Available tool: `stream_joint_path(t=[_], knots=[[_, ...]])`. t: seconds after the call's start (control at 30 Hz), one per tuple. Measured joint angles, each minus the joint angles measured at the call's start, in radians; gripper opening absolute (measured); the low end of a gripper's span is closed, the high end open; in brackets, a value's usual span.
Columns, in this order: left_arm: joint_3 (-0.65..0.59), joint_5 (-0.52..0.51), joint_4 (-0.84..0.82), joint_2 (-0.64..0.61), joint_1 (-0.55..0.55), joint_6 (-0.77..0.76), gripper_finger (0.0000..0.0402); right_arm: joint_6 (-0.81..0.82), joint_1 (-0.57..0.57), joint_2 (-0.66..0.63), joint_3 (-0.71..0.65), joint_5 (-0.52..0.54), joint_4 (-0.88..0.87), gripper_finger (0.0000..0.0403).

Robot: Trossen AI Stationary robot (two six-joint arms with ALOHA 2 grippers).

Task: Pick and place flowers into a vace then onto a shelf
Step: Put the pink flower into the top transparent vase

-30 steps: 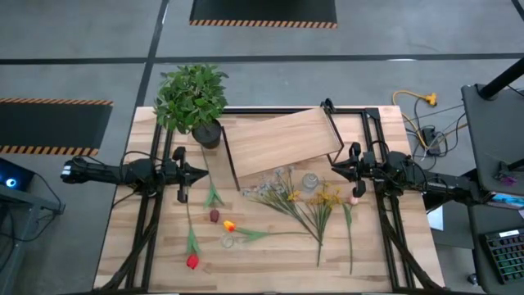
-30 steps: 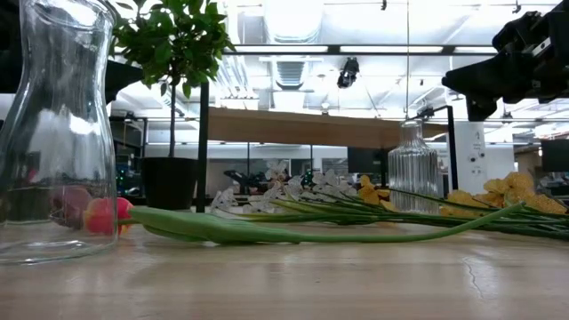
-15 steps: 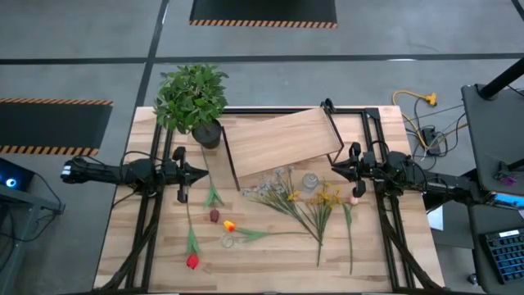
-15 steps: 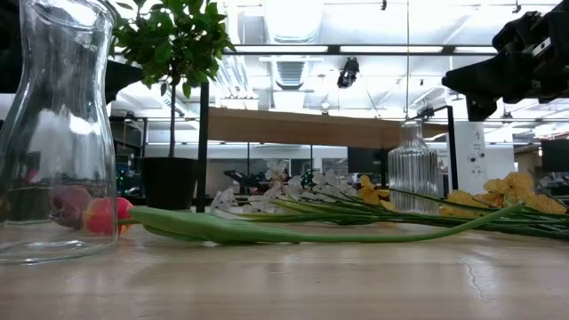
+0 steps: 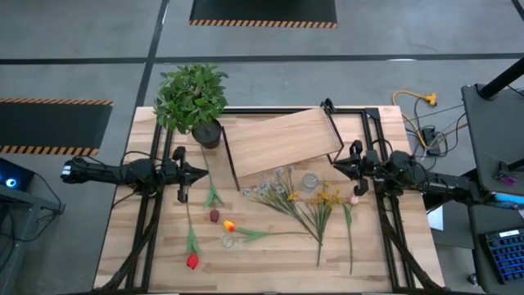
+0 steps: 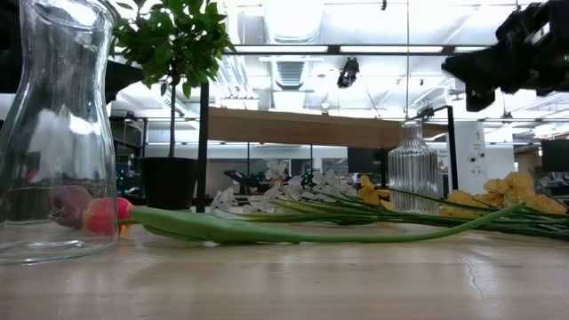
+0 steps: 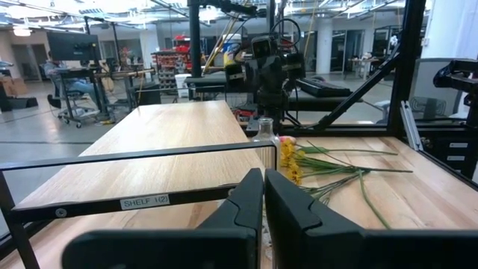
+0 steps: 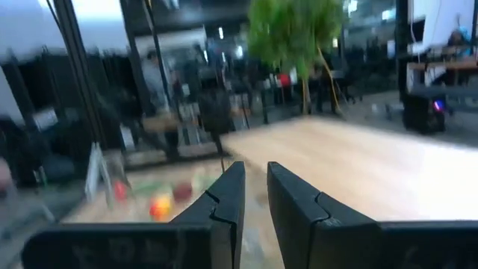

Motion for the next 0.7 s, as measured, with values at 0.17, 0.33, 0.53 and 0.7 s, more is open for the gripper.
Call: stream_joint_path(t=[0.17, 0.33, 0.53, 0.7], knots=[[0.0, -0.005, 0.006, 0.0, 0.0, 0.001, 0.0, 0.069, 0.003, 0.054, 0.023, 0.015, 0.166, 0.0075], [0.0, -0.005, -0.023, 0.001, 0.0, 0.001, 0.0, 0.08, 0.002, 0.167, 0.128, 0.157, 0.036, 0.0122], [0.001, -0.005, -0.037, 0.004, 0.0, 0.001, 0.0, 0.202, 0.019, 0.365, 0.285, 0.16, -0.109, 0.0171], [0.009, -0.005, -0.037, 0.004, 0.0, 0.001, 0.0, 0.337, 0.078, 0.528, 0.429, 0.192, -0.336, 0.0174]])
